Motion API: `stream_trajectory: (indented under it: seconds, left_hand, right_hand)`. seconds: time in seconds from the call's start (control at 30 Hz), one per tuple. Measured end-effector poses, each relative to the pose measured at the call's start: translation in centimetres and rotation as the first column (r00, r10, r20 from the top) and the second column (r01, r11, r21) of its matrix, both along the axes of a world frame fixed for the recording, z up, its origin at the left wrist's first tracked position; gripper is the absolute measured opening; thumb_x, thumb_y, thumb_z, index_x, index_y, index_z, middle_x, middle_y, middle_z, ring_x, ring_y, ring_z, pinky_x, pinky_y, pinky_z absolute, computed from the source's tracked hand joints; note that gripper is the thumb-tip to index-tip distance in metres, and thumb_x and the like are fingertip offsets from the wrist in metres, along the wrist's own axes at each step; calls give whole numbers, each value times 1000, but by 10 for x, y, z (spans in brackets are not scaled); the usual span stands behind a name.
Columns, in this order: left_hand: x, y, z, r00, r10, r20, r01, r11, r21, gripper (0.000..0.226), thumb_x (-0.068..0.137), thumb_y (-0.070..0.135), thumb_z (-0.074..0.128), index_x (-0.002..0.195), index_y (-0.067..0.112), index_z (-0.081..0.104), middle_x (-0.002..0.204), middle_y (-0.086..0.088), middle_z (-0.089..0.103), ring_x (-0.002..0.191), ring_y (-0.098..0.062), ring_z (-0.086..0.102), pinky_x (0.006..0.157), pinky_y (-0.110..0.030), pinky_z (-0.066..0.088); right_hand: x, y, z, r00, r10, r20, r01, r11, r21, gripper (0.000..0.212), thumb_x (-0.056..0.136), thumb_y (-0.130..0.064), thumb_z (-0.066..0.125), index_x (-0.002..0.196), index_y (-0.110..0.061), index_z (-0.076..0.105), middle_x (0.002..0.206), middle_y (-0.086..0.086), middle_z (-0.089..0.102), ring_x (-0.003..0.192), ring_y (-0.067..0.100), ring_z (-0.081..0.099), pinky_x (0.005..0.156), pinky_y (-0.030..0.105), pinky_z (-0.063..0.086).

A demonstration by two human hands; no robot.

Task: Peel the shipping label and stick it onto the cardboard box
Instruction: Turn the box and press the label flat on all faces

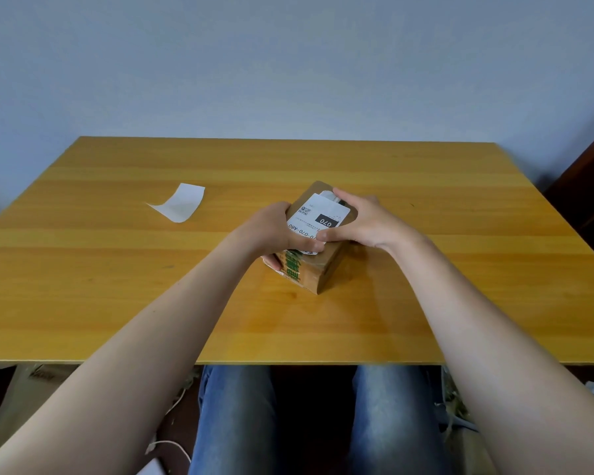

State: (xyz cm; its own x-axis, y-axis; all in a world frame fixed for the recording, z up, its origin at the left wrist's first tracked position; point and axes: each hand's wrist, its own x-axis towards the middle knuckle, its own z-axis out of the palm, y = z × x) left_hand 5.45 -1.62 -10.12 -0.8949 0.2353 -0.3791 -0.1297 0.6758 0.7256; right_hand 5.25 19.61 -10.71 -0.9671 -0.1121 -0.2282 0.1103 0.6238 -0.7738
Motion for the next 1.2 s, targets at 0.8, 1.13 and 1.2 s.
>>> stream_trajectory:
  seconds: [0.8,1.13,1.2]
  left_hand:
    - [3,5,8,982,170,86,-178,979,98,55,97,57,66,132,16,56,114,-6,69,92,-34,76,66,-56,66]
    - [1,5,6,984,165,67,-167,986,27,51,93,51,75,126,14,60,107,-9,74,84,-35,79,68,-54,67]
    - [1,2,5,987,146,62,-148,989,17,52,90,49,78,126,15,62,107,-8,75,81,-34,80,70,-52,67]
  right_hand:
    - [-2,-9,-15,983,-185,10,185,975,-126,107,85,-56,78,167,-31,13,170,-4,23,150,22,35,110,36,36]
    - [0,-17,-10,990,-140,17,140,990,-17,137,69,-56,92,168,-24,2,169,4,15,153,22,27,111,35,33]
    - [2,-15,-8,993,-112,37,111,994,19,140,69,-55,92,168,-25,-3,169,4,12,154,21,24,110,36,32]
